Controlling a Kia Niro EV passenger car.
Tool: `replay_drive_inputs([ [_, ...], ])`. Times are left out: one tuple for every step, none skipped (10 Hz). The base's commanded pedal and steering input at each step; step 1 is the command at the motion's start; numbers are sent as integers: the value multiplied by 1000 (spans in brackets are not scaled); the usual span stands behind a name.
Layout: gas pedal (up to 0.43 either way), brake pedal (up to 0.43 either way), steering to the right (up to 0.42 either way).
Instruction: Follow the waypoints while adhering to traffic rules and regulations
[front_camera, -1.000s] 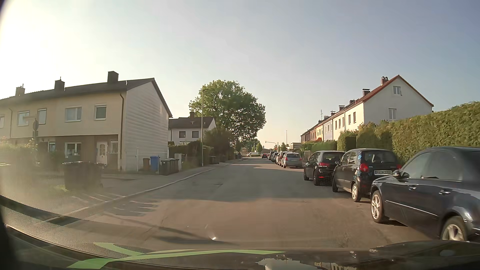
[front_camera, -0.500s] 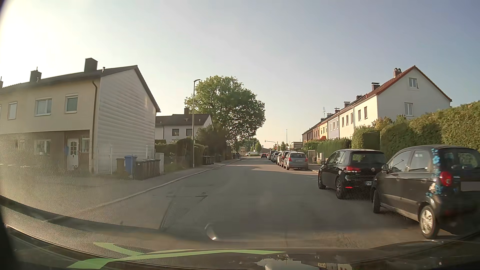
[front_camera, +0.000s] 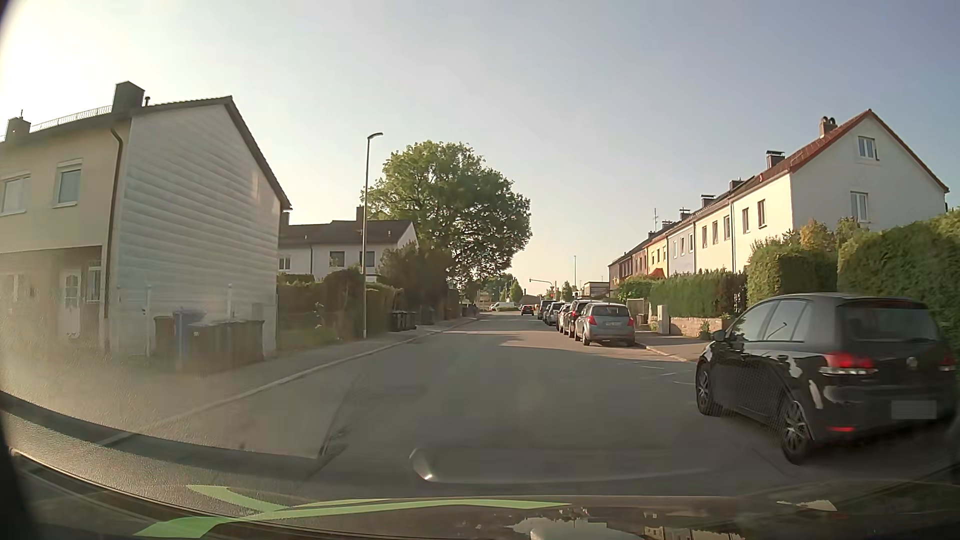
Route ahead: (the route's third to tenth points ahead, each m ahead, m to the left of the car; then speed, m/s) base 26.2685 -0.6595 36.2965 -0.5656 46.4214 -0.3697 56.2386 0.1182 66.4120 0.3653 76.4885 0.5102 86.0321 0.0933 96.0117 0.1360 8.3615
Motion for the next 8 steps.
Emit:
replay_drive_inputs([
  [98,0,3],
  [98,0,5],
  [98,0,4],
  [98,0,4],
  [87,0,0],
  [87,0,-3],
  [67,0,-3],
  [59,0,-3],
])
